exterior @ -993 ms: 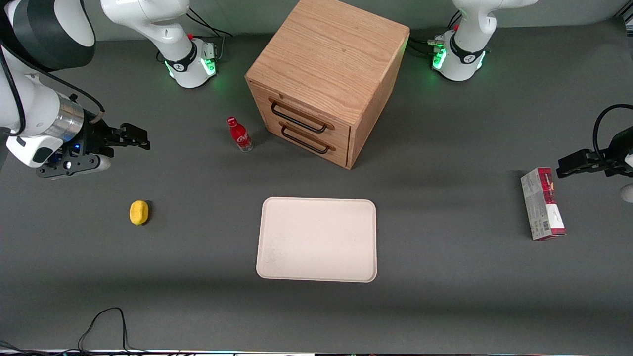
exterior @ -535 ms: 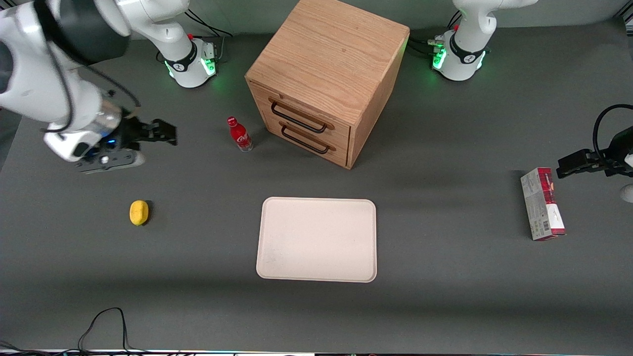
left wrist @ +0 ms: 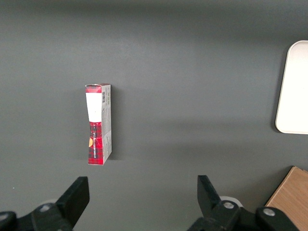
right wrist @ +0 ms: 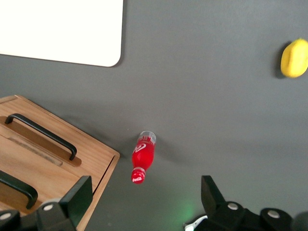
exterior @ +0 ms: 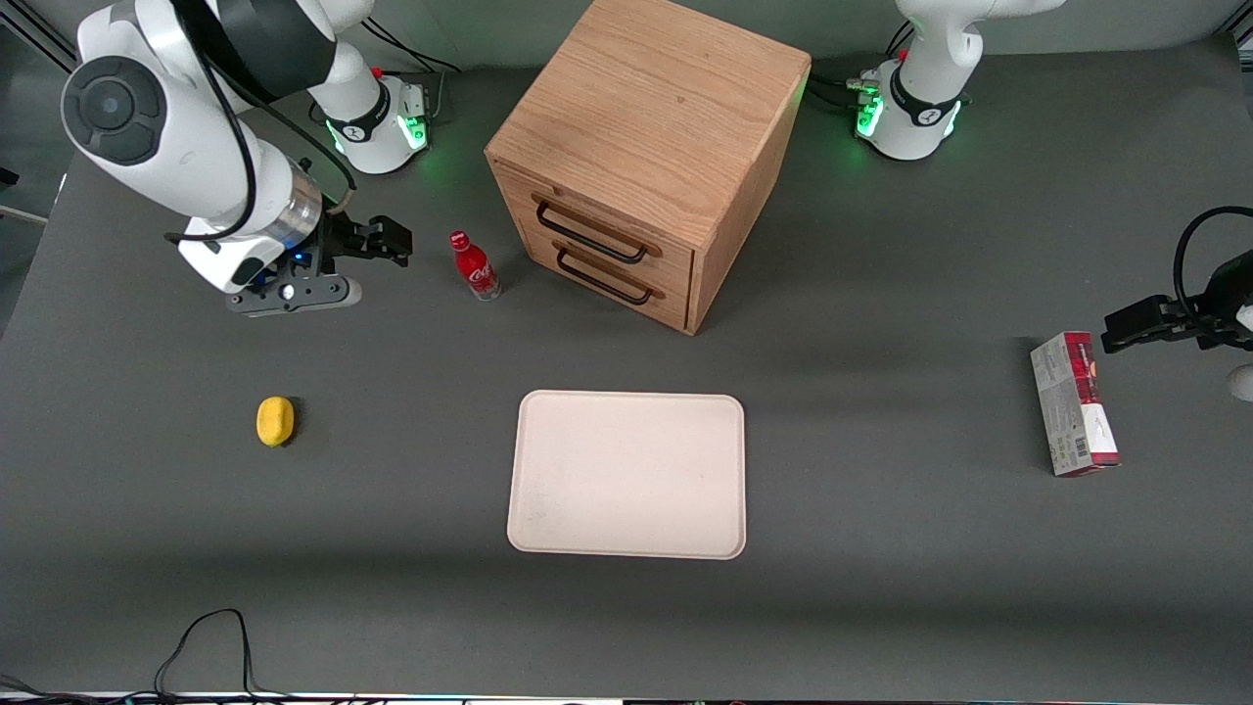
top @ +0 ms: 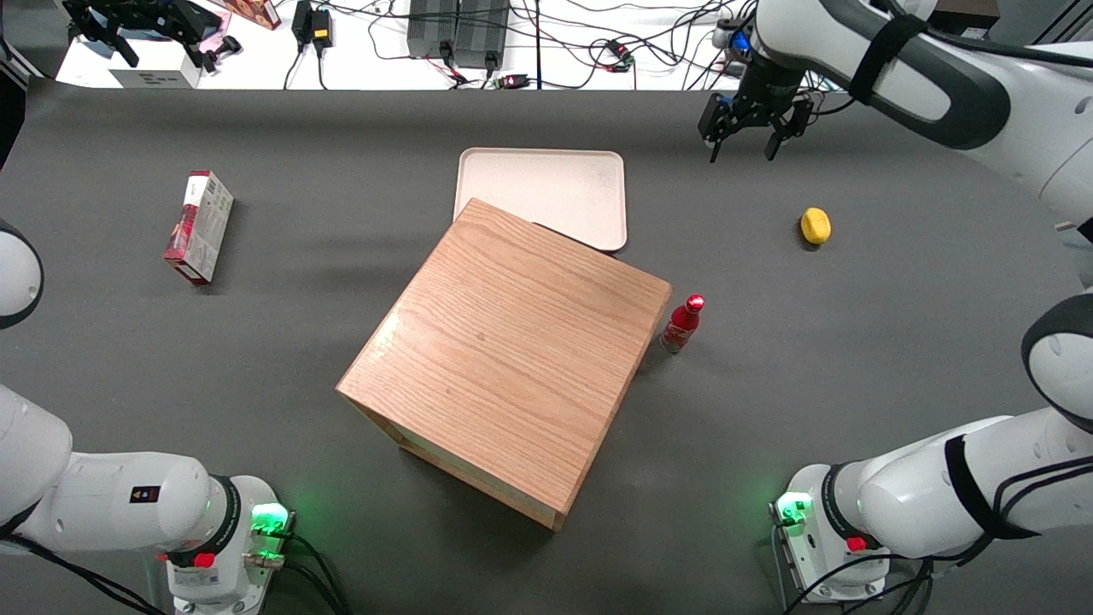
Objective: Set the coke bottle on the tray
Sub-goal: 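Move the right gripper toward the red Coca-Cola bottle beside the cabinet, then lower the open right gripper around the bottle cap and close it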
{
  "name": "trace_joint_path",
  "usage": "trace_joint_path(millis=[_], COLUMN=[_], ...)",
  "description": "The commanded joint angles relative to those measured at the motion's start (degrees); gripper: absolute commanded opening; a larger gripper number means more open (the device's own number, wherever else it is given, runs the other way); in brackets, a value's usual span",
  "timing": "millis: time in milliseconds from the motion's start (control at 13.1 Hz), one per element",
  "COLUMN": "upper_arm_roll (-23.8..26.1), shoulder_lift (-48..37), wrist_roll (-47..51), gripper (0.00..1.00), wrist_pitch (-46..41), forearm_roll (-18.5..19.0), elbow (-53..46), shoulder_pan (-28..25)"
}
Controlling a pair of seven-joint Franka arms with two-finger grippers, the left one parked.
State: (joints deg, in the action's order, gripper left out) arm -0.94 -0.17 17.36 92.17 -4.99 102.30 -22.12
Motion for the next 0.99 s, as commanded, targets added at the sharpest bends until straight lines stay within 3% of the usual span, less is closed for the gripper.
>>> trace_joint_path(millis=[0, 229, 917], upper_arm_roll=[-0.46, -0.46, -0.46], shoulder_lift=[-8.50, -15.29, -14.95], wrist_roll=[2.33, 4.51, 6.02], gripper=[0.99, 0.99, 0.99], wrist_pitch=[7.11, 17.49, 30.50], forearm_roll=[-0.99, -0.99, -1.08], elbow=[13.67, 27.58, 39.37], shoulder_pan=[-2.74, -6.71, -9.60])
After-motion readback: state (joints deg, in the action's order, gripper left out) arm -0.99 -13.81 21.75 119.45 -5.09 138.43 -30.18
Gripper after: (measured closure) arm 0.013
